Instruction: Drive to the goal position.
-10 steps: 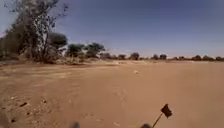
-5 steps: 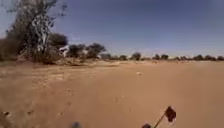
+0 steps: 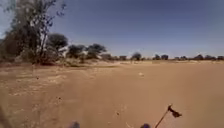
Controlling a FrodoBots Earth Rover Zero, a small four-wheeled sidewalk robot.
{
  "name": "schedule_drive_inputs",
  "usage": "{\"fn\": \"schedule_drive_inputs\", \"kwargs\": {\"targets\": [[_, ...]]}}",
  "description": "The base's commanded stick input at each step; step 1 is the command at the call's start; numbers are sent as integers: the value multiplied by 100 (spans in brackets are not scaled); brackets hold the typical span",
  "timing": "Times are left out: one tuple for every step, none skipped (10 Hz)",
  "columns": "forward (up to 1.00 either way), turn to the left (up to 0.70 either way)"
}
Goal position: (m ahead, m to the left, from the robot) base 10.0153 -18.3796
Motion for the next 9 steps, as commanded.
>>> {"fn": "schedule_drive_inputs", "kwargs": {"targets": [[70, -35], [70, -35], [70, -35], [70, -35], [70, -35], [70, -35], [70, -35], [70, -35], [70, -35]]}}
